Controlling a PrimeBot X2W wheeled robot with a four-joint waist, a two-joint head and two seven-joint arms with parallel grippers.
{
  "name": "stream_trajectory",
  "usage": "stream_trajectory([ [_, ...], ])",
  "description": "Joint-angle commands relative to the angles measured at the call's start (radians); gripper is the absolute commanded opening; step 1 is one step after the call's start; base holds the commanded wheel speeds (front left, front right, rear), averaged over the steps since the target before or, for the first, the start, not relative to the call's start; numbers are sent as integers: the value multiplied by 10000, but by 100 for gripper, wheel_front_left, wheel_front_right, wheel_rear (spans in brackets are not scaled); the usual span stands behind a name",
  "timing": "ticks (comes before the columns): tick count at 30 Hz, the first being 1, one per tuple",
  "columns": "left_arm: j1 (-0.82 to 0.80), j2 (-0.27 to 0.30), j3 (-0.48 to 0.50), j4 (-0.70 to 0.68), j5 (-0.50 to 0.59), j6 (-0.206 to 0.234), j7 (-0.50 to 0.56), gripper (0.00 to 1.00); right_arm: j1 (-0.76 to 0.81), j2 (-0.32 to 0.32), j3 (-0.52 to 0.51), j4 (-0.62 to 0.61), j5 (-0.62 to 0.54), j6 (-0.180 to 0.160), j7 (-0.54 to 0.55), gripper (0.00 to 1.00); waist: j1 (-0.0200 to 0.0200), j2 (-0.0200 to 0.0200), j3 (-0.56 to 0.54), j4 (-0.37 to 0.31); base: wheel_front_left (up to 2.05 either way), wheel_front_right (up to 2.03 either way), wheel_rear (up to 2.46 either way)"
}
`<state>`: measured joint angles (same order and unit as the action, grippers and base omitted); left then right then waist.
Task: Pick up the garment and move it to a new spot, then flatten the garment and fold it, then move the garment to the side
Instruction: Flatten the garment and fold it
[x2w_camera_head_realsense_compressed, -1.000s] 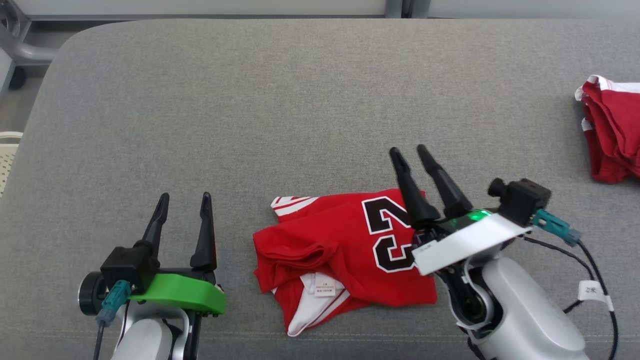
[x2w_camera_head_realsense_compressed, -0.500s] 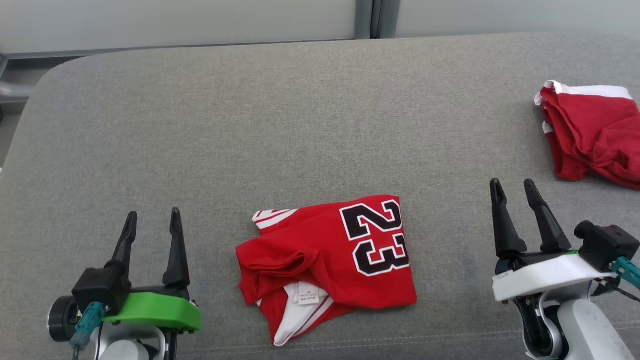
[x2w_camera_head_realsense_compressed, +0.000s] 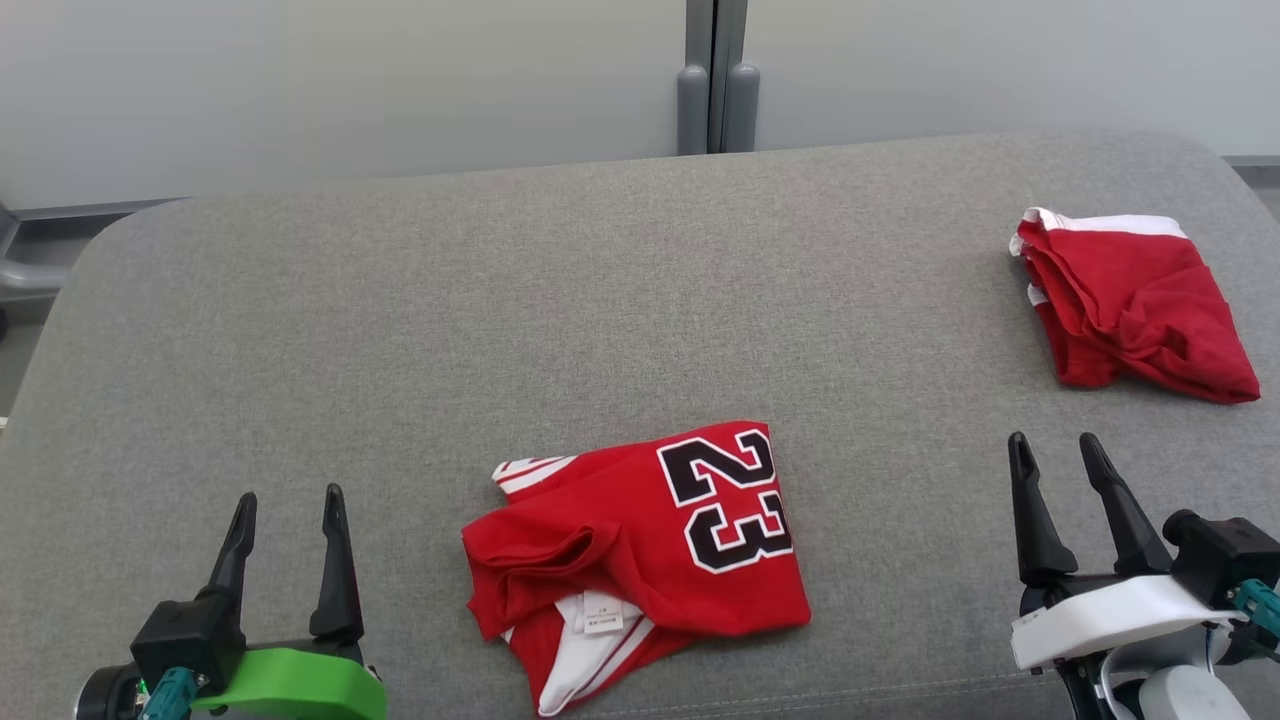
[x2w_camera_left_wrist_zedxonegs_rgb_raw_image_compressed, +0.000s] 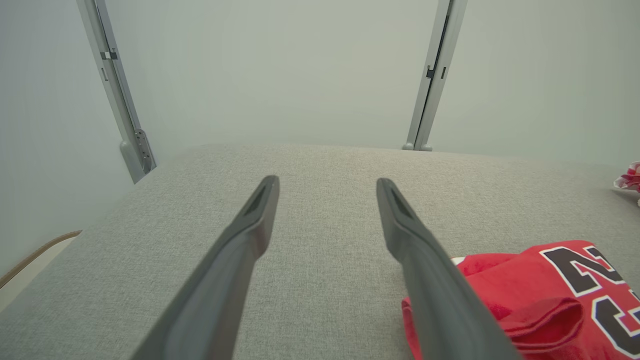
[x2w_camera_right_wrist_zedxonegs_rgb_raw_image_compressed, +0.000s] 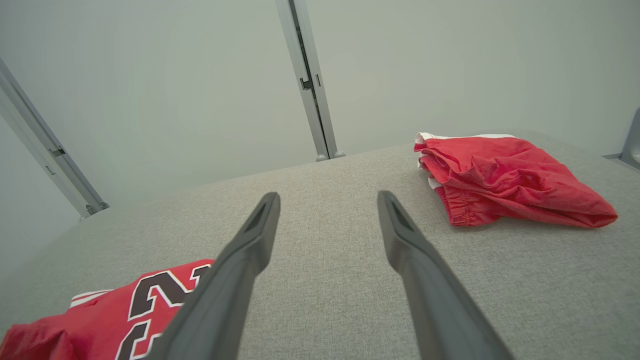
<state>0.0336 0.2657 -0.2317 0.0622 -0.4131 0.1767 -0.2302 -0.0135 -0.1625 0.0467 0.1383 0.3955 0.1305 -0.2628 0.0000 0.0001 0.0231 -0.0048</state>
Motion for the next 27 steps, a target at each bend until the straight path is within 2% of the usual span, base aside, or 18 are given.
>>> stream_trajectory([
  [1, 196, 147, 23, -109, -41, 68, 84, 100, 137, 20, -21, 10, -118, 2, -7, 100, 0, -1, -112, 15, 0, 0, 0],
  [14, -145, 268, -154, -217, 21, -21, 240, 100, 129, 59, -56, -13, -51, 0, 123, 100, 0, -1, -24, 301, 0, 0, 0],
  [15, -191, 267, -193, -240, 47, -18, 272, 100, 145, 32, -9, -27, 1, 2, 180, 46, 0, -1, -13, 423, 0, 0, 0],
  [16, -231, 258, -219, -250, 40, -31, 288, 100, 146, 24, 6, -32, 44, 2, 231, 1, 0, -1, 0, 500, 0, 0, 0],
  [21, -441, 166, -339, -139, 21, -119, 193, 100, -45, -56, 428, -47, 38, 2, 433, 0, 0, -1, 94, 1021, 0, 0, 0],
  [27, -784, -23, -530, 60, 55, -257, 65, 100, -588, -64, 1761, 267, 260, 2, 661, 0, 0, -1, 300, 1824, 0, 0, 0],
])
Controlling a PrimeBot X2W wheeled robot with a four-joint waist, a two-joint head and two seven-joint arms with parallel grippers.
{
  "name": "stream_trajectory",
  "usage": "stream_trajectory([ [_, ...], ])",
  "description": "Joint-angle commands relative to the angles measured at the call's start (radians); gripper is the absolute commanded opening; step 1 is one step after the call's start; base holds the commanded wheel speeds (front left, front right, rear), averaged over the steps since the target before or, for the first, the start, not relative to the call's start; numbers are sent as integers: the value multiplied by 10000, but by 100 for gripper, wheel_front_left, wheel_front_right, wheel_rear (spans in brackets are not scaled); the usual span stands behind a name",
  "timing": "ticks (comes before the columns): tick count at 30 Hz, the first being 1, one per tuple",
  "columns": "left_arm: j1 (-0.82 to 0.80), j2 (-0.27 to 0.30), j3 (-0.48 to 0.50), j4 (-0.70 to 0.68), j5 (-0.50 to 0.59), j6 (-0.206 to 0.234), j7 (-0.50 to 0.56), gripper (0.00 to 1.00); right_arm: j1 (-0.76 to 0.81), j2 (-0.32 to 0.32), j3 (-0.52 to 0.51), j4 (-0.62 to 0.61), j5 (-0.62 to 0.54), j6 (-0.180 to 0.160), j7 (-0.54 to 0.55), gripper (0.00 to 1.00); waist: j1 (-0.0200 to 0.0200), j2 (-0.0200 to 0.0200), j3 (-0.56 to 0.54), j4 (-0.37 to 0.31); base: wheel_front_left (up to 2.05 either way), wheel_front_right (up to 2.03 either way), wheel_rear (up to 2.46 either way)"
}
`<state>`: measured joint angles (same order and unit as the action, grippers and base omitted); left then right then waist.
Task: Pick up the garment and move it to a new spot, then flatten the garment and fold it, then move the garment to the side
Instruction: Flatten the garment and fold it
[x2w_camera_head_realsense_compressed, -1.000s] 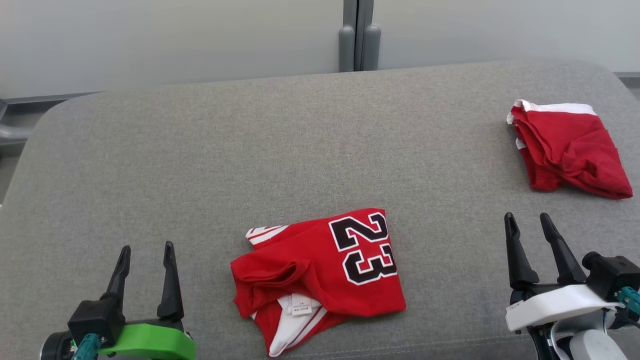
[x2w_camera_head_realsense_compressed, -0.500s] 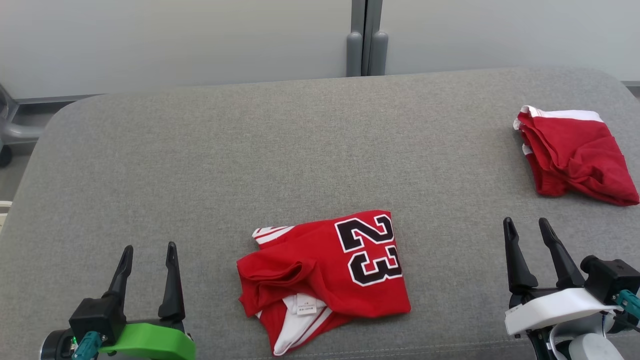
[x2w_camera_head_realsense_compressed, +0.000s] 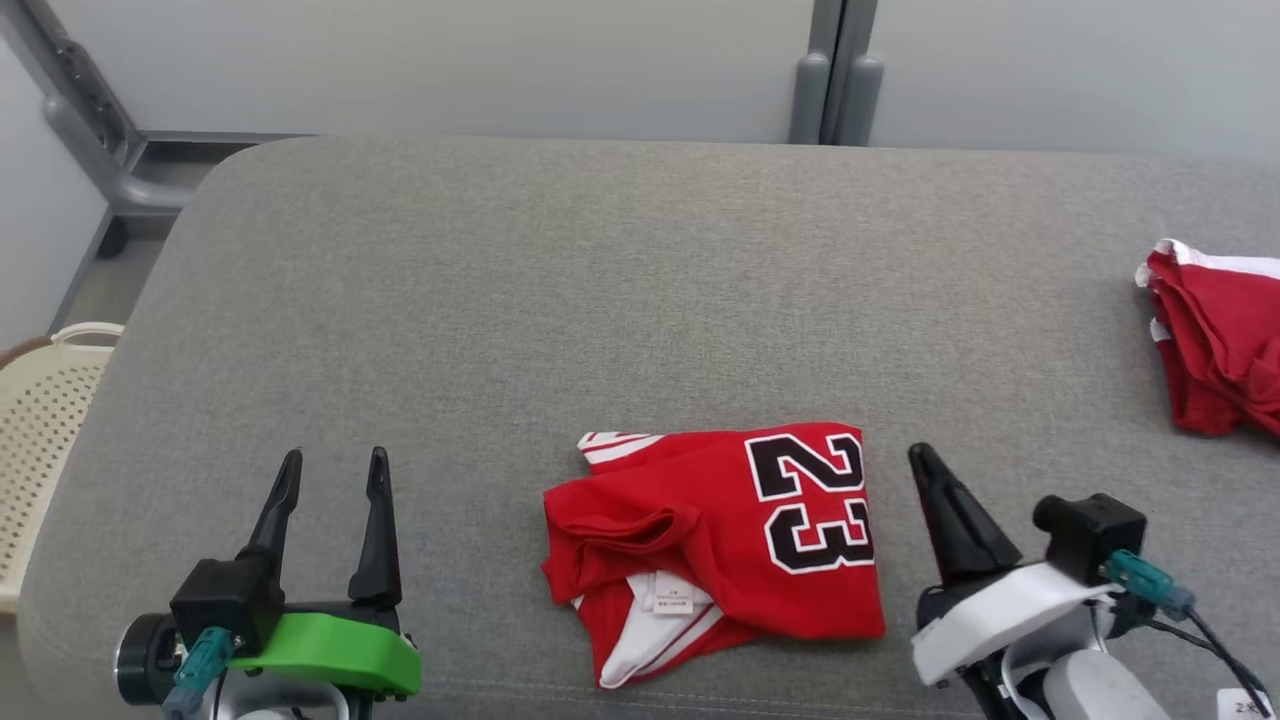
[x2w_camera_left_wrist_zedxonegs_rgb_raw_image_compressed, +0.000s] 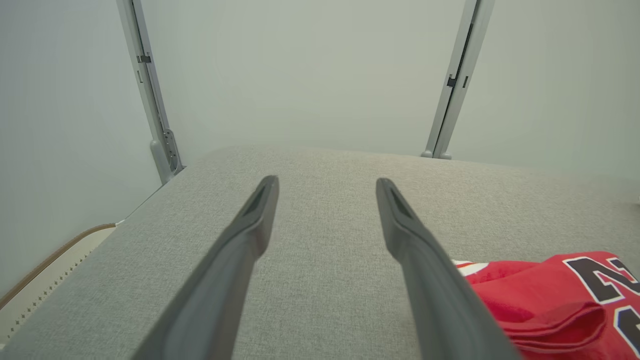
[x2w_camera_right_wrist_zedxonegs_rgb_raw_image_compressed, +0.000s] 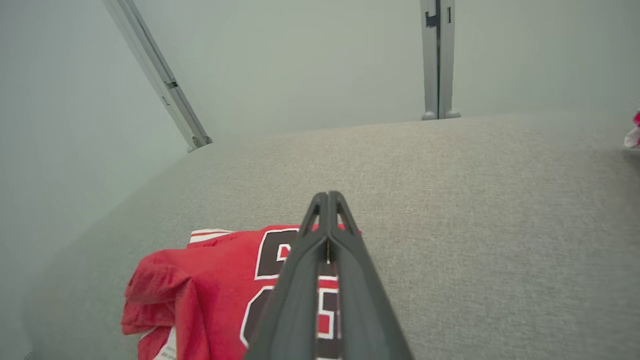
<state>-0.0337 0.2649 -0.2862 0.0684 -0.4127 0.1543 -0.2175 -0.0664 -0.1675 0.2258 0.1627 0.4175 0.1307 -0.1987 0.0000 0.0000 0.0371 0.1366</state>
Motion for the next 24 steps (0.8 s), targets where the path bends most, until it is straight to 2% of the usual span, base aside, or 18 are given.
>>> stream_trajectory([
  [1, -159, -66, -21, 45, 51, -47, -82, 100, -181, -20, 257, 148, 79, 0, 28, 0, 0, 0, 198, 541, 0, 0, 0],
  [11, -616, -399, -285, 457, 71, -256, -272, 100, -1648, 201, 2480, 2100, 933, -2, -237, 0, 0, 0, 587, 1420, 0, 0, 0],
  [17, -812, -473, -283, 639, 55, -337, -349, 100, -2353, 276, 3446, 3322, 1500, -2, -404, 0, 0, 0, 760, 1532, 0, 0, 0],
  [24, -892, -563, -248, 838, 105, -387, -405, 100, -2551, 41, 5249, 3476, 2357, 0, -352, 0, 0, 0, 790, 1438, 0, 0, 0],
])
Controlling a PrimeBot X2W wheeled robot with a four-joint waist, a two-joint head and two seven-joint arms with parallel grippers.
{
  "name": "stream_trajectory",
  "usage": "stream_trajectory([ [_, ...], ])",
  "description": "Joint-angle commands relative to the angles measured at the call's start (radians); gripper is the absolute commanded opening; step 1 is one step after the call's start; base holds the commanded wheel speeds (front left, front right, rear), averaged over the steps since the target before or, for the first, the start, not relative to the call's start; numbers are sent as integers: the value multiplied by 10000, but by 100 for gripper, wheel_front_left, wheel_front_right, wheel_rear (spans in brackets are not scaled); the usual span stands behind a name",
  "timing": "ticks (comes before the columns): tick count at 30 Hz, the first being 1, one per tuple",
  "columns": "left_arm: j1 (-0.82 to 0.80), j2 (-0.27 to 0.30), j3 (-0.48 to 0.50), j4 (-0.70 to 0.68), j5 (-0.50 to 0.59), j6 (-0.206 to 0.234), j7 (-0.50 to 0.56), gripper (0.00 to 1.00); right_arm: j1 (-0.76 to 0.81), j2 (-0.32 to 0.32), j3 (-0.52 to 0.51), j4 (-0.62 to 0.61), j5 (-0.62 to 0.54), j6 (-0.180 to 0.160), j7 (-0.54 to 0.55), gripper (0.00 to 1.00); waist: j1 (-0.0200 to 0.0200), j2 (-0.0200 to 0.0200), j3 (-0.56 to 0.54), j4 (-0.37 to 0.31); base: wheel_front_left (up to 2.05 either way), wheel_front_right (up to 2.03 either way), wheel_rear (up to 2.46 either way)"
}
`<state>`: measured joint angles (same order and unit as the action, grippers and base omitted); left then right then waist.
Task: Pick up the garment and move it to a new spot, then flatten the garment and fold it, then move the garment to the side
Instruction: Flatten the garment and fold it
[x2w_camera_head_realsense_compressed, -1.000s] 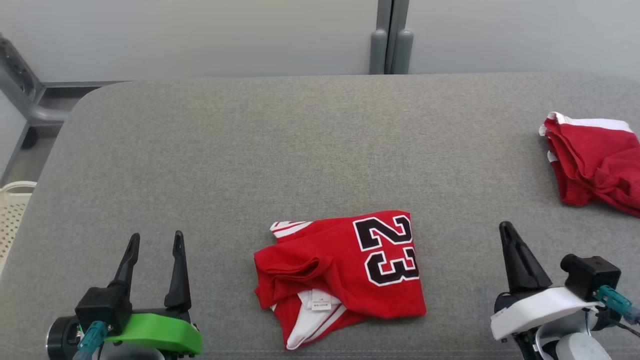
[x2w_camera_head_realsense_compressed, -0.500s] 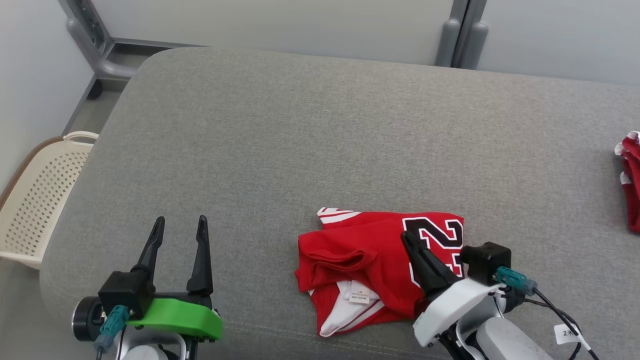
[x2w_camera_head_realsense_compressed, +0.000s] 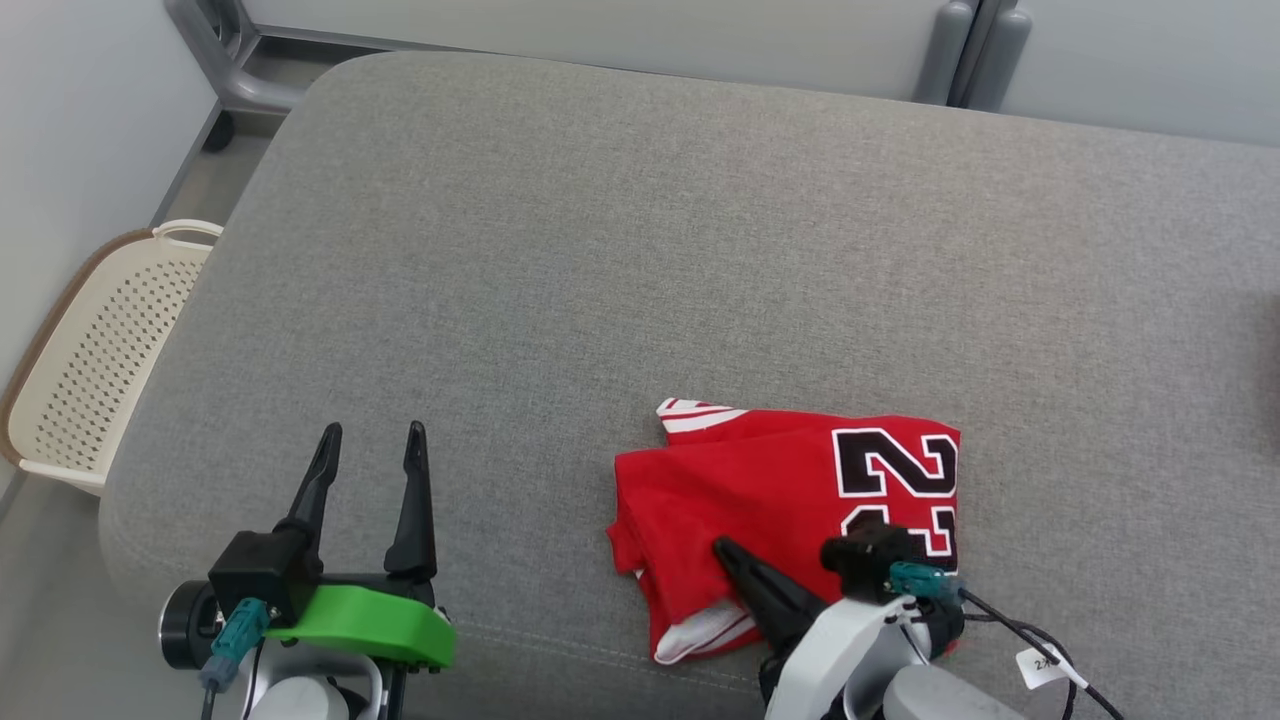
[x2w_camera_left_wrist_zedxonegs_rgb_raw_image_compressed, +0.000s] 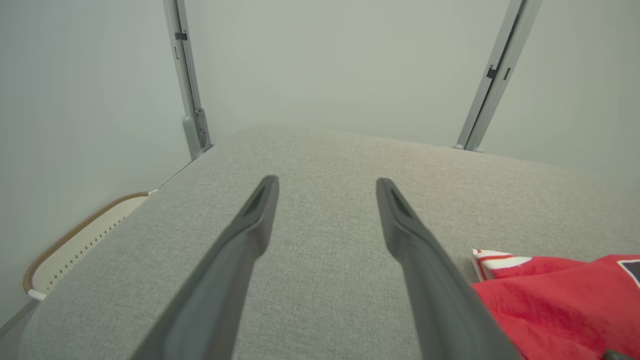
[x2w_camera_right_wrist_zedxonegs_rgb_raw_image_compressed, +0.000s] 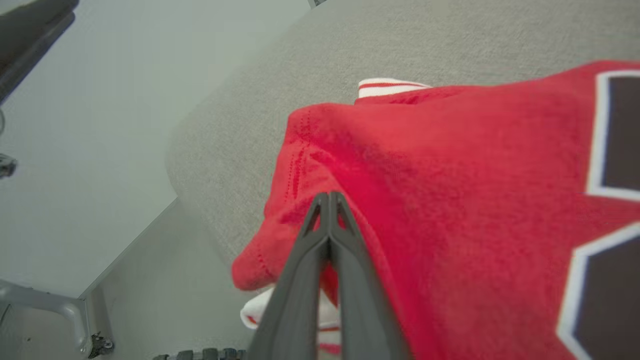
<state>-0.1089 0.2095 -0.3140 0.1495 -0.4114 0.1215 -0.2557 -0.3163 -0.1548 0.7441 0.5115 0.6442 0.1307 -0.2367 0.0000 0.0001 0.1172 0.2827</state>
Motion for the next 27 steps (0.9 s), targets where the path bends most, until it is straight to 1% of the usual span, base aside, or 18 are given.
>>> stream_trajectory([
  [1, -127, -15, 45, 39, 92, -44, -30, 100, -40, -117, 294, -45, 217, -2, 52, 0, 0, -1, -16, -54, 0, 0, 0],
  [3, -126, -39, 49, 71, 109, -62, -48, 100, -34, -206, 737, -61, 528, -2, 110, 0, 0, -1, -26, -97, 0, 0, 0],
  [6, -111, -30, 81, 93, 130, -66, -67, 100, -118, -307, 1140, -68, 854, -2, 45, 0, 0, -1, -61, -189, 0, 0, 0],
  [9, -72, 12, 99, 113, 152, -69, -71, 100, -204, -349, 1213, -134, 1027, 0, -60, 0, 0, -1, -112, -273, 0, 0, 0],
  [11, -6, 58, 125, 89, 145, -52, -77, 100, -228, -383, 1067, -230, 1107, -2, -165, 0, 0, -1, -172, -390, 0, 0, 0],
  [13, 73, 114, 174, 47, 170, -15, -83, 100, -148, -415, 786, -346, 1152, -2, -230, 0, 0, -1, -245, -532, 0, 0, 0],
  [16, 158, 189, 223, -34, 198, 30, -85, 100, 15, -451, 67, -667, 1057, -2, -294, 0, 0, -1, -350, -754, 0, 0, 0],
  [22, 315, 379, 311, -193, 194, 109, -44, 100, 702, -309, -2315, -1857, 176, 0, -288, 0, 0, -1, -539, -1257, 0, 0, 0],
  [23, 343, 414, 317, -216, 193, 112, -22, 100, 824, -270, -2646, -2042, 8, -2, -289, 24, 0, -1, -568, -1339, 0, 0, 0],
  [24, 358, 435, 319, -252, 188, 125, 4, 100, 938, -239, -2973, -2228, -154, 0, -290, 45, 0, -1, -584, -1418, 0, 0, 0],
  [25, 358, 450, 322, -288, 190, 157, 26, 100, 1054, -205, -3281, -2383, -287, 0, -290, 82, 0, -1, -593, -1492, 0, 0, 0],
  [26, 363, 466, 322, -319, 188, 180, 43, 100, 1167, -181, -3526, -2501, -422, 0, -290, 100, 0, -1, -602, -1566, 0, 0, 0],
  [27, 366, 482, 332, -349, 188, 199, 59, 100, 1285, -150, -3776, -2641, -586, 0, -292, 100, 0, -1, -612, -1641, 0, 0, 0],
])
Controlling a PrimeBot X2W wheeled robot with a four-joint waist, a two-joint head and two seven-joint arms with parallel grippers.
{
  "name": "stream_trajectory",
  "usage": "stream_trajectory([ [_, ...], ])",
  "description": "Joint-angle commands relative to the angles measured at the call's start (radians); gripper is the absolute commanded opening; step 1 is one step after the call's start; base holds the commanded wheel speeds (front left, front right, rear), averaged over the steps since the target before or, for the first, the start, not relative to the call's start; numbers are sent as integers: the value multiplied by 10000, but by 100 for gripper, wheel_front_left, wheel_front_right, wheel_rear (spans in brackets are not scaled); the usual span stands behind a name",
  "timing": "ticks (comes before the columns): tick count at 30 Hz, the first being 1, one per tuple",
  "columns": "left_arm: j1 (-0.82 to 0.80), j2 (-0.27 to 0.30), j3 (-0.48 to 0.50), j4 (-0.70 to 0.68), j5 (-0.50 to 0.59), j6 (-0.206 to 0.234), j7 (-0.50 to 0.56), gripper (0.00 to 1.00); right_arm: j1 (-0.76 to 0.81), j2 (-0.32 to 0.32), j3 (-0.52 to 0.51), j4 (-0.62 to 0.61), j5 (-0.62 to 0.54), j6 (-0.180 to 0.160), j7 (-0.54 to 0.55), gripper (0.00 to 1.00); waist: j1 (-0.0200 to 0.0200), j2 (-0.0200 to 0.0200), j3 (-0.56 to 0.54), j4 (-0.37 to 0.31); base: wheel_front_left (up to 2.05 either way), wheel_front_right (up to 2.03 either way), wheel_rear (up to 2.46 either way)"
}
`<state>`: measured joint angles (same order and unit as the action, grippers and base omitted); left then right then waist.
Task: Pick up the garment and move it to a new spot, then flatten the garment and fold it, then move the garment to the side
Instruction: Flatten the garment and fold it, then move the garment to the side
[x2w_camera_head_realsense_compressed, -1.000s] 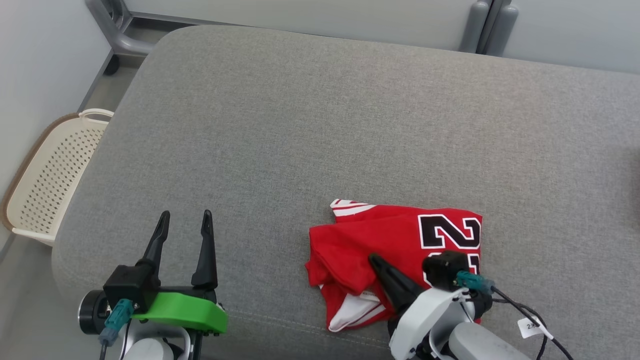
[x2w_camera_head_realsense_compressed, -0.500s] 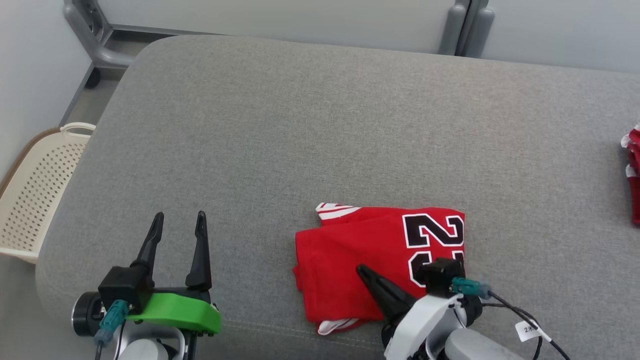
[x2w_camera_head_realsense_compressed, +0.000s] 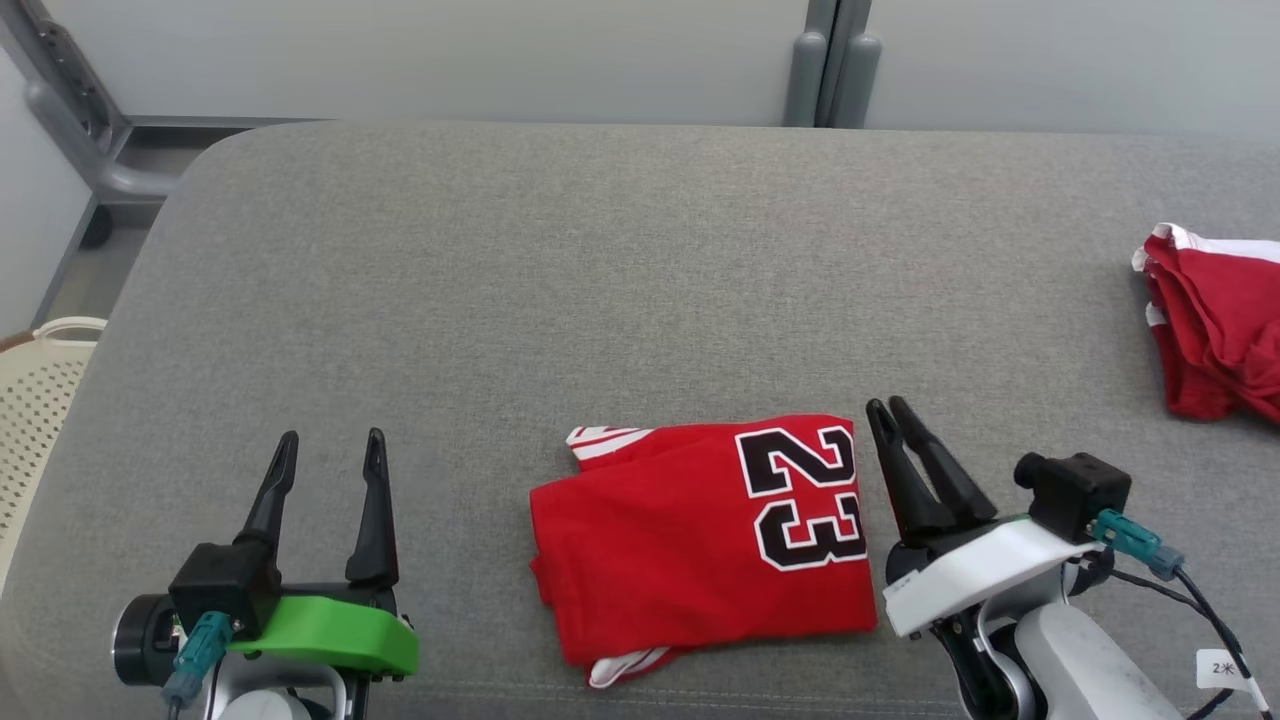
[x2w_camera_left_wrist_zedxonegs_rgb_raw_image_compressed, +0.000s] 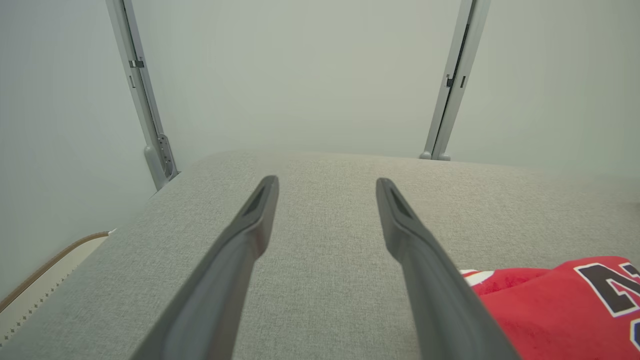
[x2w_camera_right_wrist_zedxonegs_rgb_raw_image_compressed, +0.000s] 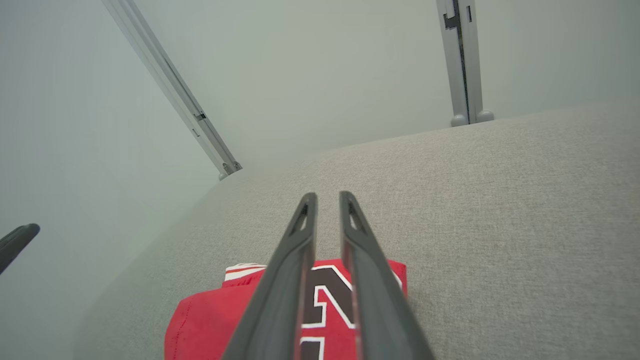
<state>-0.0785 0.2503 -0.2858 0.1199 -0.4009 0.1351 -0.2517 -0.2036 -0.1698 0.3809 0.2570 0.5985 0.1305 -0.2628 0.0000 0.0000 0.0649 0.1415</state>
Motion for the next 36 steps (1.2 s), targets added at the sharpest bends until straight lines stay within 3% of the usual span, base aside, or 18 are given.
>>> stream_trajectory([
  [1, 81, 94, 53, -92, 84, 81, 21, 100, 252, 41, -376, -218, -281, 0, -30, 100, 0, 0, -101, -300, 0, 0, 0],
  [12, 321, 397, 95, -403, 143, 323, 317, 100, 1477, 93, -2384, -923, -1678, 0, -4, 100, 0, 0, -203, -966, 0, 0, 0],
  [17, 496, 531, 91, -459, 129, 405, 438, 100, 2109, -54, -3114, -1361, -2858, 2, 331, 100, 0, 0, -241, -1177, 0, 0, 0],
  [29, 543, 552, 50, -517, -14, 486, 484, 100, 2512, 86, -3354, -2189, -3329, 0, 898, 100, 0, 0, -175, -1146, 0, 0, 0],
  [36, 224, 452, -73, -513, -18, 403, 421, 100, 2461, 57, -3196, -2360, -3340, 0, 1091, 100, 0, 0, 38, -785, 0, 0, 0],
])
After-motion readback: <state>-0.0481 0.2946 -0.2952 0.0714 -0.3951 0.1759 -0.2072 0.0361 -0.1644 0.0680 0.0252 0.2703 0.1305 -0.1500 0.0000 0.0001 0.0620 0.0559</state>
